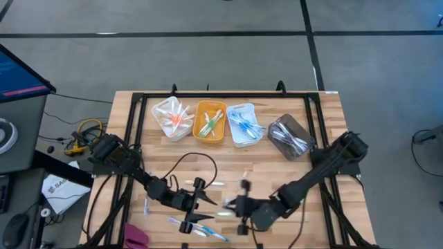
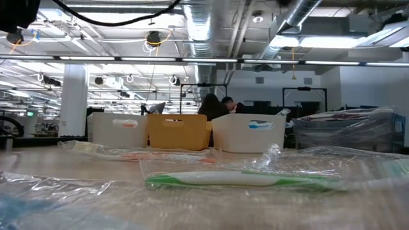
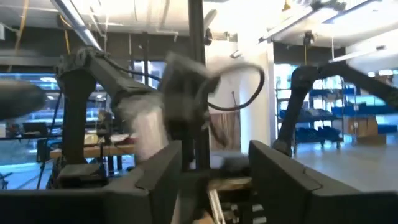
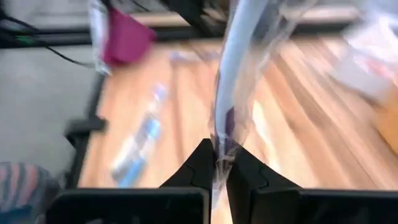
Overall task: Pick & Place Toothbrushes
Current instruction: Put the white violet toothbrush into the black transparent bin
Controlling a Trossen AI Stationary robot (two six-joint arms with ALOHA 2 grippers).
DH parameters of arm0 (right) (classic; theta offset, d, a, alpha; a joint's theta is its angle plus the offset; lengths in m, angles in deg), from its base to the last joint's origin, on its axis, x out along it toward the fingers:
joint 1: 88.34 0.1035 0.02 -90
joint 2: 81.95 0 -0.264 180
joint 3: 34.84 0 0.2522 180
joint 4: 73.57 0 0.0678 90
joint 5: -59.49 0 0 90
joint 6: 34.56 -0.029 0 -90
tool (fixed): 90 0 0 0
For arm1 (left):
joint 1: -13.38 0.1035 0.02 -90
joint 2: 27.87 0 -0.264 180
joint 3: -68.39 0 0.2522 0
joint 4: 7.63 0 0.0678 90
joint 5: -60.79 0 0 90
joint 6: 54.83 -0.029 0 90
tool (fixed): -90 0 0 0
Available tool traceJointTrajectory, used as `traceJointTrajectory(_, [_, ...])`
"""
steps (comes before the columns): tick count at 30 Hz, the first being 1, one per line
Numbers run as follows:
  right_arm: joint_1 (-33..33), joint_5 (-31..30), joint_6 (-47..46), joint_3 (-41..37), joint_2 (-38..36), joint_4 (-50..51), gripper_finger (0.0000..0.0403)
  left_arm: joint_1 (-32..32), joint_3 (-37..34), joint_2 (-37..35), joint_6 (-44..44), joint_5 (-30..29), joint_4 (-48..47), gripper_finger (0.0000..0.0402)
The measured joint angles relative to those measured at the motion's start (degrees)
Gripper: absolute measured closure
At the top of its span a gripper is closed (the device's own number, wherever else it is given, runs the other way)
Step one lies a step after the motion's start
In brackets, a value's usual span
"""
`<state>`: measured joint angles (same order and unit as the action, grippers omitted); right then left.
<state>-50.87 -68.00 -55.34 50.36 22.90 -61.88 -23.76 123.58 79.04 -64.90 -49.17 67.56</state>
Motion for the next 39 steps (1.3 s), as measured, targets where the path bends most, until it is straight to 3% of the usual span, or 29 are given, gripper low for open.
traceJointTrajectory(3, [1.56, -3.95, -11.94, -0.06, -4.30, 15.09, 0.0391, -0.09, -1.26, -0.09, 0.00, -0.96, 0.23, 0.0203])
traceJointTrajectory(7, [2.20, -4.36, -28.78, -0.04, -10.41, 34.96, 0.0391, -0.07, -3.31, -0.05, -0.01, -1.22, 0.15, 0.0190])
traceJointTrajectory(12, [-0.99, 0.12, -48.80, -0.04, -18.08, 62.34, 0.0391, -0.07, -6.77, -2.36, 0.03, -1.30, -0.06, 0.0186])
traceJointTrajectory(16, [-7.79, 3.54, -57.30, -0.04, -23.03, 78.77, 0.0391, -0.40, -10.39, -6.24, 3.75, -1.53, -0.09, 0.0191])
traceJointTrajectory(21, [-21.41, 10.47, -56.34, -0.04, -25.79, 87.16, 0.0391, -0.42, -15.50, -12.05, 10.99, -1.49, -0.06, 0.0199])
traceJointTrajectory(27, [-35.76, 19.07, -45.61, -0.08, -22.46, 91.17, 0.0391, -0.43, -22.40, -19.01, 13.93, -1.47, -0.49, 0.0205])
traceJointTrajectory(32, [-42.76, 24.25, -35.12, -0.10, -16.29, 91.99, 0.0391, -1.10, -27.32, -23.31, 16.83, -1.44, -0.28, 0.0209])
traceJointTrajectory(39, [-47.52, 24.78, -25.99, -0.12, -7.60, 92.24, 0.0391, -2.99, -31.84, -24.88, 18.58, -1.25, -0.54, 0.0211])
